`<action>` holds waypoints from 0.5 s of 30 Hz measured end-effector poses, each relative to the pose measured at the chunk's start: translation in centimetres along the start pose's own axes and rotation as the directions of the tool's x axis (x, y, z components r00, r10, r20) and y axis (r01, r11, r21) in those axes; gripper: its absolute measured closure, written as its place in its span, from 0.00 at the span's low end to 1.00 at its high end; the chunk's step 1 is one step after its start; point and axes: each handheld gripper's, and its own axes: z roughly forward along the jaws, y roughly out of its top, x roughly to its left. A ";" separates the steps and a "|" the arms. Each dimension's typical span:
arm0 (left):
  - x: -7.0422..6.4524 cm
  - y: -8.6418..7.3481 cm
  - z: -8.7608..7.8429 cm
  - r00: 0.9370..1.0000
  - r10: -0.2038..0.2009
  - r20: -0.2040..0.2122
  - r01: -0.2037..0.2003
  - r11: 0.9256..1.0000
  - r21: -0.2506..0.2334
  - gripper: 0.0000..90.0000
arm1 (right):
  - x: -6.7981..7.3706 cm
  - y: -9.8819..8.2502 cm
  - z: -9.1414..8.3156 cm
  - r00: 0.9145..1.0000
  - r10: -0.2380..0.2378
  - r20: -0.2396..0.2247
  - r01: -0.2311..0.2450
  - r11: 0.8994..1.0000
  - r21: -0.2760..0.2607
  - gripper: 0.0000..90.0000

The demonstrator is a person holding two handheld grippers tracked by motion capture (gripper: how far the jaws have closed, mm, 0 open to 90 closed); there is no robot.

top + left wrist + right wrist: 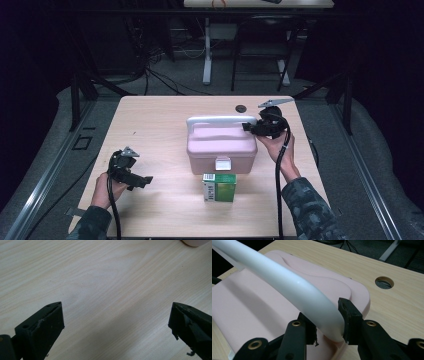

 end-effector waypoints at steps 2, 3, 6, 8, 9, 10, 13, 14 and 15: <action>0.0 0.0 0.0 1.000 0.001 0.000 -0.001 1.000 0.002 0.00 | 0.4 0.1 0.2 1.000 -0.003 0.000 0.003 1.000 0.002 0.76; 0.0 0.0 0.0 1.000 0.001 -0.005 -0.001 1.000 0.001 0.00 | 0.7 0.2 0.3 1.000 -0.005 0.001 0.005 1.000 0.007 0.76; 0.0 0.0 0.0 1.000 0.001 0.001 -0.001 1.000 0.002 0.00 | 1.1 0.3 0.5 1.000 -0.006 0.002 0.006 1.000 0.010 0.76; 0.0 0.0 0.0 1.000 0.000 0.001 0.000 1.000 0.002 0.00 | 1.3 0.3 0.5 1.000 -0.004 0.004 0.004 1.000 0.014 0.76; 0.0 0.0 0.0 1.000 -0.002 -0.002 0.002 1.000 0.000 0.00 | 1.2 0.3 0.5 1.000 -0.003 0.003 0.003 1.000 0.015 0.75; 0.0 0.0 0.0 1.000 -0.002 -0.002 0.002 1.000 0.000 0.00 | 1.2 0.4 0.5 1.000 -0.004 -0.002 0.004 1.000 0.019 0.74; 0.0 0.0 0.0 1.000 -0.002 -0.001 0.002 1.000 -0.001 0.00 | 1.2 0.4 0.5 1.000 -0.010 -0.004 0.010 0.999 0.032 0.64; 0.0 0.0 0.0 1.000 -0.002 -0.001 0.002 1.000 -0.001 0.00 | 1.2 0.5 0.4 1.000 -0.018 -0.003 0.018 0.999 0.038 0.61; 0.0 -0.1 0.0 1.000 -0.002 -0.001 0.002 1.000 -0.001 0.00 | 1.1 0.5 0.3 1.000 -0.021 -0.005 0.021 0.999 0.039 0.58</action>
